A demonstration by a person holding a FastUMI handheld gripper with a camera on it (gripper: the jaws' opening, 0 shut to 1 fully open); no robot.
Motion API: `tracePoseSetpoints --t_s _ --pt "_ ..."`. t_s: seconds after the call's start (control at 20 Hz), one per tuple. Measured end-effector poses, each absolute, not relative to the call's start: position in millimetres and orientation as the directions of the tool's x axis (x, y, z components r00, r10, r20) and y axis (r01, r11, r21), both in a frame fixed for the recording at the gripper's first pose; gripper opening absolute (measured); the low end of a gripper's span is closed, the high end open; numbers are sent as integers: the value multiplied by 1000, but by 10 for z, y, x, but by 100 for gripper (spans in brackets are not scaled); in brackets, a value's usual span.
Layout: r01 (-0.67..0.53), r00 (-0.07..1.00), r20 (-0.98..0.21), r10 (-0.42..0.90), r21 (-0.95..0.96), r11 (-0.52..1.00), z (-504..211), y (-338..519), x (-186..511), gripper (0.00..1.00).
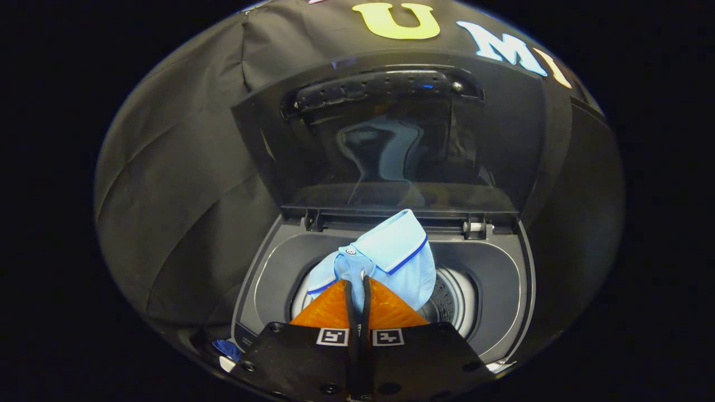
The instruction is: Put the clothes into the washing machine and then close the washing machine lid.
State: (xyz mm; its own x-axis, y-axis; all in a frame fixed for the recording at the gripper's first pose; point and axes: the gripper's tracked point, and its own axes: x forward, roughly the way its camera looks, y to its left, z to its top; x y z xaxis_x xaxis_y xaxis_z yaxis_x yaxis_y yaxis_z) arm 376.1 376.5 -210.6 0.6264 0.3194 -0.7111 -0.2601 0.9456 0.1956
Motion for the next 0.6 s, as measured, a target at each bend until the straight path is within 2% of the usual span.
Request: tracePoseSetpoints --t_s 0.2,0.55,0.6 --pt "-244 596 -747 294 180 953 -2303 3770 3677 9" --pt "-235 607 -751 260 143 961 -2328 3723 3633 99" --pt "-234 612 -747 261 144 961 -2308 3725 3640 99"
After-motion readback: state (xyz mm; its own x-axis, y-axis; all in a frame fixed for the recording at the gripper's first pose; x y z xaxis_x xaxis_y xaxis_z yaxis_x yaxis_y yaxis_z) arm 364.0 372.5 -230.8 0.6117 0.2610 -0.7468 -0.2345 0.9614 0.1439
